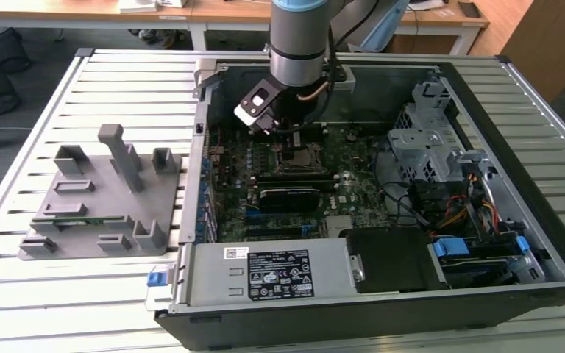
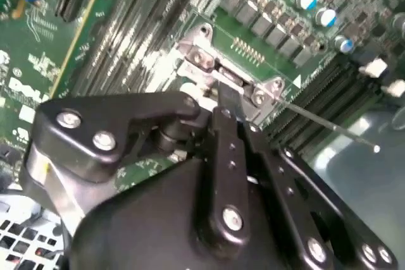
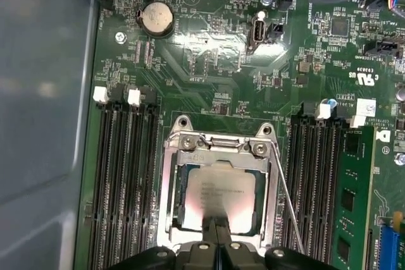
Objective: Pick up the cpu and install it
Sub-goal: 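Close the cpu cover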
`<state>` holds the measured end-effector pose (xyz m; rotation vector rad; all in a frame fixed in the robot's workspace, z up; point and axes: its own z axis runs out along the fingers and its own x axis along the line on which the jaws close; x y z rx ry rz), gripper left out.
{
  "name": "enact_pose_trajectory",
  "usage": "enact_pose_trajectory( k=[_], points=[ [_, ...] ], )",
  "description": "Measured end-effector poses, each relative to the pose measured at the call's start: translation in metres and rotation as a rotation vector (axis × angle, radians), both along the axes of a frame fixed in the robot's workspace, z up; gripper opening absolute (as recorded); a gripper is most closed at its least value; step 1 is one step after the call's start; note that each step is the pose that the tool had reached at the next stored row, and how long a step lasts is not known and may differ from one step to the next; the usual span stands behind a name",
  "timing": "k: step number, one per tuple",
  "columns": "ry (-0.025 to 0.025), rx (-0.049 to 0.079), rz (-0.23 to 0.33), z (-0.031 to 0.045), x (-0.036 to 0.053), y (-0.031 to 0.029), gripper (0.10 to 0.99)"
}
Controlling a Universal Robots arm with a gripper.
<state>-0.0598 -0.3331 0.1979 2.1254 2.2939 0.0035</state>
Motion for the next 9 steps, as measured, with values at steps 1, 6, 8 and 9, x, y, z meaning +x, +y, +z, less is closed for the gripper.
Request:
enact_pose_trajectory(
  k=[1,6,8,9],
  points=[
    [-0.0003,0.000,0.000,0.0003,0.0001,0.0001,0.106],
    [-0.0002,0.001,0.000,0.0164,0.0002,0.0002,0.106],
    [-0.0002,0.001,0.000,0.0181,0.0002,0.0001,0.106],
    [-0.0003,0.001,0.000,0.0180,0.0012,0.0002,0.106]
  ],
)
